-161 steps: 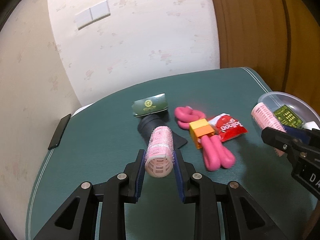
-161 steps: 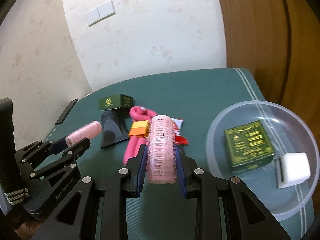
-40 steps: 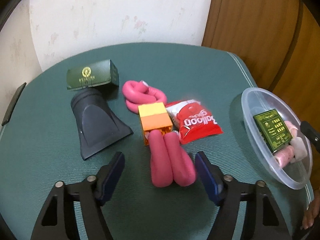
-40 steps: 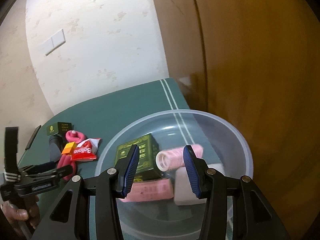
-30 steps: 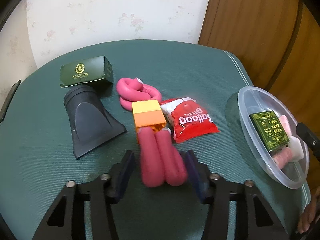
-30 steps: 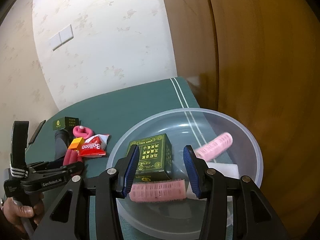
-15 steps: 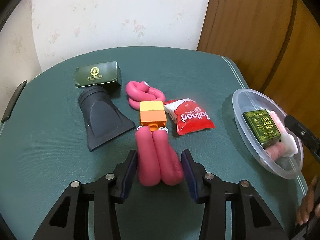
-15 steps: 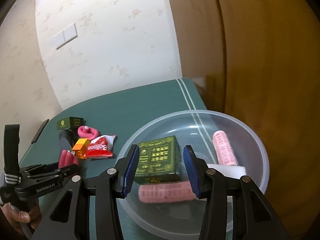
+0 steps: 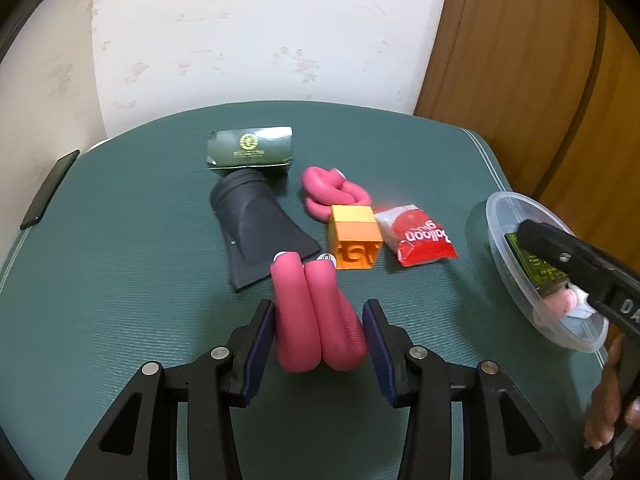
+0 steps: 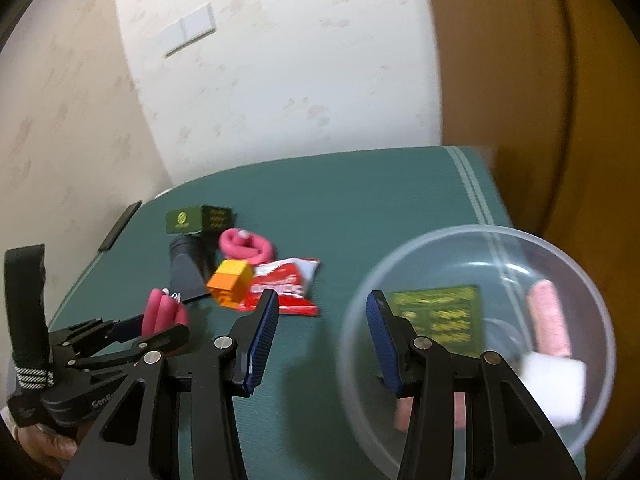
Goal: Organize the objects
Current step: 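Grasp the pink foam curler with the left tool while the right tool grasps the red Balloon glue packet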
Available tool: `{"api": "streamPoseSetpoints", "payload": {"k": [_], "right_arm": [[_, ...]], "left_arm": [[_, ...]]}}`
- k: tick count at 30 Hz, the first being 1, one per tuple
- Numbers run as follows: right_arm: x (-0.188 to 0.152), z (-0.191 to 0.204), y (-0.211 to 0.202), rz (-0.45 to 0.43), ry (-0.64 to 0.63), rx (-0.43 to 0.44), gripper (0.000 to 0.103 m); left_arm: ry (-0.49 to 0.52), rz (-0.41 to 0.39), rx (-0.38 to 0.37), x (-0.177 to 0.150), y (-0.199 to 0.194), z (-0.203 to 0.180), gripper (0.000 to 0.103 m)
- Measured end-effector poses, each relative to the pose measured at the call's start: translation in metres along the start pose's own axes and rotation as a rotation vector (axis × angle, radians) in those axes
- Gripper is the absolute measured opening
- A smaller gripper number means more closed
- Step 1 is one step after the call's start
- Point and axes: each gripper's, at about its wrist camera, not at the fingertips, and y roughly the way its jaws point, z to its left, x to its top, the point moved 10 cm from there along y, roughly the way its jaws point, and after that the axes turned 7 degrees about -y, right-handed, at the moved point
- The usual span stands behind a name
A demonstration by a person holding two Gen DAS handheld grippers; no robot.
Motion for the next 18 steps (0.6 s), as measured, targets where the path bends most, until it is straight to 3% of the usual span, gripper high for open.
{"api": "streamPoseSetpoints", "payload": {"k": [10,18], "right_arm": [[0.002,0.036,0.047,0.082,-0.066,0.037,0.048],[0.002,0.039,0.078,0.134,-0.104,-0.002,0.048]], "left_arm": [[-0.006,-0.028,0.013,0.005,-0.008,0.009,0.048],[-0.019,-0.03,0.011,0.006,-0.01,0.014,0.048]]}}
